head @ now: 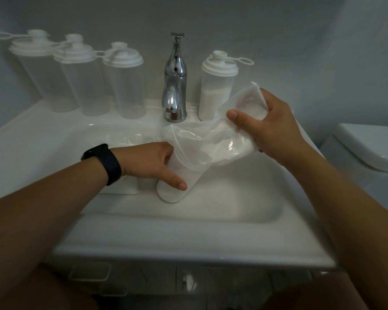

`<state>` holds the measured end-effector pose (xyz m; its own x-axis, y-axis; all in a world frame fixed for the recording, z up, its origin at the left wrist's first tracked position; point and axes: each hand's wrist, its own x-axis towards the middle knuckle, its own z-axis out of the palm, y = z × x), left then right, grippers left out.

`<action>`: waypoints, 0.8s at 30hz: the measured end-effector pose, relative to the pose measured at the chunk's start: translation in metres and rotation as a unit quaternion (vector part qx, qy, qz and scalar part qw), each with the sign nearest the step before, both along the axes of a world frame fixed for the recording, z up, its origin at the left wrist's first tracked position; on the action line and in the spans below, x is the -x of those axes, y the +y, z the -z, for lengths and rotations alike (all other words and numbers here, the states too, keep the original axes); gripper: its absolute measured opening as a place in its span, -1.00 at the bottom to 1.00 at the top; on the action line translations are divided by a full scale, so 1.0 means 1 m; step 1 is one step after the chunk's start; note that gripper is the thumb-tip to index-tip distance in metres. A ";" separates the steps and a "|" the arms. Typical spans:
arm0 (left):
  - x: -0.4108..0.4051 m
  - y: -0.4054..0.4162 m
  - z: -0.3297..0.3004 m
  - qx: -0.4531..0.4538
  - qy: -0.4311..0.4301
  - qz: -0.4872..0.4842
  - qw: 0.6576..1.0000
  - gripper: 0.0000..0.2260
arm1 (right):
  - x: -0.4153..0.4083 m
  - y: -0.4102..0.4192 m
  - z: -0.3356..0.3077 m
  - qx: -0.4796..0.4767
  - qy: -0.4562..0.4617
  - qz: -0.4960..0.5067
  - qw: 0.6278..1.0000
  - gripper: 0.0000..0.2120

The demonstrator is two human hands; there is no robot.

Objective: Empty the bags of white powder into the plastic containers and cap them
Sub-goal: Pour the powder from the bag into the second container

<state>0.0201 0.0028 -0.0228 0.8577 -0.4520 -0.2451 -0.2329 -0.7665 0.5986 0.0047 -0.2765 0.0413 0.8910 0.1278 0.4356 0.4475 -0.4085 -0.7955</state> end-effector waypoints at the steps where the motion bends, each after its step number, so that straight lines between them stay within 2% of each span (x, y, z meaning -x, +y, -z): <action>1: 0.000 0.000 0.000 -0.002 -0.002 0.000 1.000 -0.04 | 0.000 0.000 0.000 0.001 -0.001 -0.001 1.000 -0.71; 11: 0.001 0.000 -0.002 -0.005 0.000 -0.001 1.000 -0.05 | 0.001 0.000 -0.001 0.005 -0.013 0.006 1.000 -0.71; 16: 0.003 -0.004 -0.006 -0.006 0.001 0.006 1.000 -0.18 | 0.001 0.000 -0.002 0.000 -0.014 0.002 1.000 -0.72; 20: 0.003 -0.003 -0.004 0.000 -0.001 -0.001 1.000 -0.05 | 0.001 0.001 -0.001 -0.004 -0.016 0.003 1.000 -0.75; 24: 0.001 -0.001 -0.001 0.002 -0.001 -0.001 1.000 -0.10 | 0.000 0.000 -0.001 -0.006 -0.020 0.007 1.000 -0.75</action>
<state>0.0189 0.0021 -0.0217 0.8590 -0.4514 -0.2416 -0.2329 -0.7647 0.6008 0.0044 -0.2761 0.0420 0.8743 0.1092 0.4730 0.4736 -0.4053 -0.7819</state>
